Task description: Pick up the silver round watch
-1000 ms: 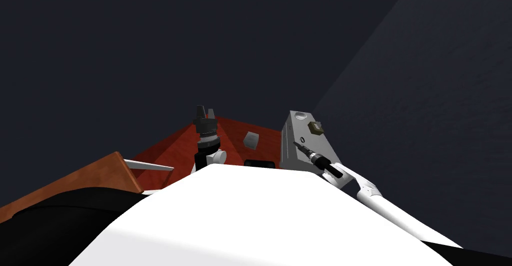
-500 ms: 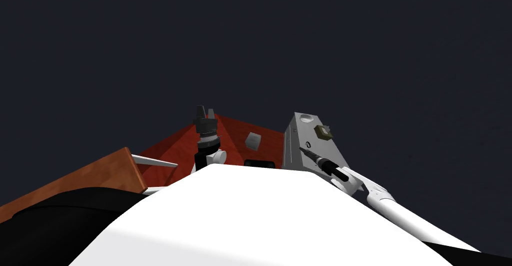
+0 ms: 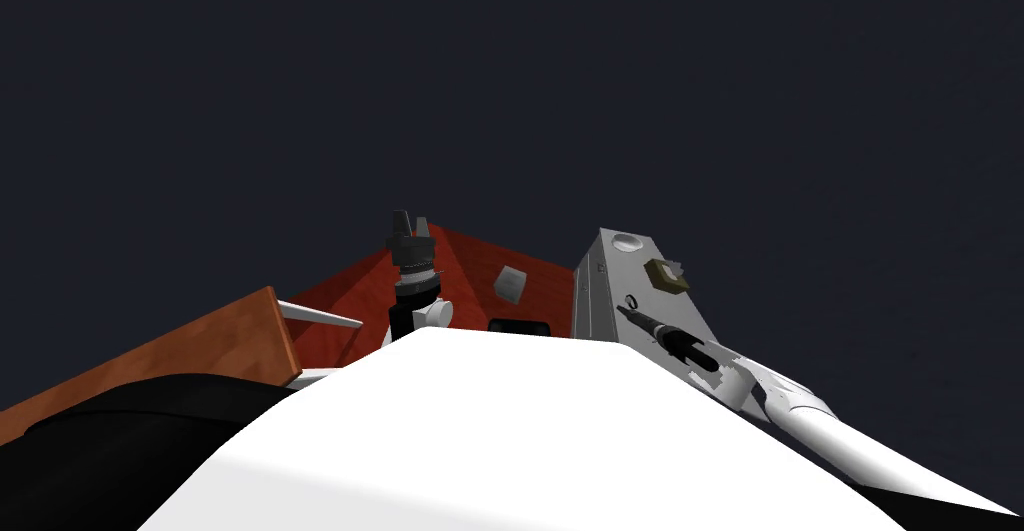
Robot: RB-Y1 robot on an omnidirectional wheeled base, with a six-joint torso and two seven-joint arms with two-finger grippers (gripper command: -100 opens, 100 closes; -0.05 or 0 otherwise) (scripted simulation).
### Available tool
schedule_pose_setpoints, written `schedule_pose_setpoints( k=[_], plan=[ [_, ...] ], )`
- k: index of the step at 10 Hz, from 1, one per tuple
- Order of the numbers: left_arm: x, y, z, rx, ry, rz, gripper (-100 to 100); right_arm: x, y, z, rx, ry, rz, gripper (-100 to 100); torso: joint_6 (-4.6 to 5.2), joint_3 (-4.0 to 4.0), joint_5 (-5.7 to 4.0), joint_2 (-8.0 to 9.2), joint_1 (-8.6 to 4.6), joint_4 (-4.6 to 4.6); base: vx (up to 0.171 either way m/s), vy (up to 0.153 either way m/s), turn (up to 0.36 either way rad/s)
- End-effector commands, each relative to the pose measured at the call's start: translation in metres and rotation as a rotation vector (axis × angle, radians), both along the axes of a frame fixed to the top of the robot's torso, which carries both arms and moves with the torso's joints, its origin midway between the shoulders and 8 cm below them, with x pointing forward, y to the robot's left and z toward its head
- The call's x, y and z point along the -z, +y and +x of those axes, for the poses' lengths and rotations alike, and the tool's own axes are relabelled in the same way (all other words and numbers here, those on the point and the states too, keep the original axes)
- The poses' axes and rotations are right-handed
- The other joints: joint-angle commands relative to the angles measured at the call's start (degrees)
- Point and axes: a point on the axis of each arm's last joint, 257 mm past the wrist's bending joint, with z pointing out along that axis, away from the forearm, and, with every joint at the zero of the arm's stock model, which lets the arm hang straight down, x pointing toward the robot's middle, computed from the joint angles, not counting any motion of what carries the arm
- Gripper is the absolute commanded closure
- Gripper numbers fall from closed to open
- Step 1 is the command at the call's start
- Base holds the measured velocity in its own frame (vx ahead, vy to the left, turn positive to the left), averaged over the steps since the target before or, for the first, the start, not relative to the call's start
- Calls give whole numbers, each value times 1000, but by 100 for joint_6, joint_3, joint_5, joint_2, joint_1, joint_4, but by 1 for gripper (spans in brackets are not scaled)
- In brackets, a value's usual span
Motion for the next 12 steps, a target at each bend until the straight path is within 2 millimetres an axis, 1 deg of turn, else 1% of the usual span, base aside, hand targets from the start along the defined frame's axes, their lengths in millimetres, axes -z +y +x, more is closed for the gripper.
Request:
schedule_pose_setpoints(
  k=[1, 3, 5, 6, 7, 8, 11, 12],
  plan=[
    [0, 0, 0, 0, 0, 0, 0, 1, -28, -14, 19, 46, -63, -100, 0, 0, 0, 0, 0, 0, 65, 37, 111],
    [0, 0, 0, 0, 0, 0, 0, -1, -59, -29, 40, 91, -132, -100, -2, -3, 0, -6, -2, -1, 77, 35, 107],
    [0, 0, 0, 0, 0, 0, 0, -5, -85, -40, 55, 126, -191, -100, 0, -5, 0, -8, -2, -2, 83, 25, 91],
    [0, 0, 0, 0, 0, 0, 0, -4, -75, -33, 50, 113, -169, -100, 0, -5, -2, -9, -4, -2, 38, 8, 18],
    [0, 0, 0, 0, 0, 0, 0, -3, -76, -34, 51, 116, -174, 0, 2, 2, -2, 5, -8, 1, 7, 1, -2],
    [0, 0, 0, 0, 0, 0, 0, 4, -75, -35, 59, 115, -173, -100, 3, 9, -3, 17, -11, 4, 11, -22, 58],
    [0, 0, 0, 0, 0, 0, 0, 16, -72, -37, 72, 116, -171, -100, 2, 11, -8, 20, -32, 4, 16, -46, 53],
    [0, 0, 0, 0, 0, 0, 0, 12, -73, -36, 70, 116, -171, -100, 2, 11, -8, 19, -30, 4, 8, -17, 11]
  ],
)
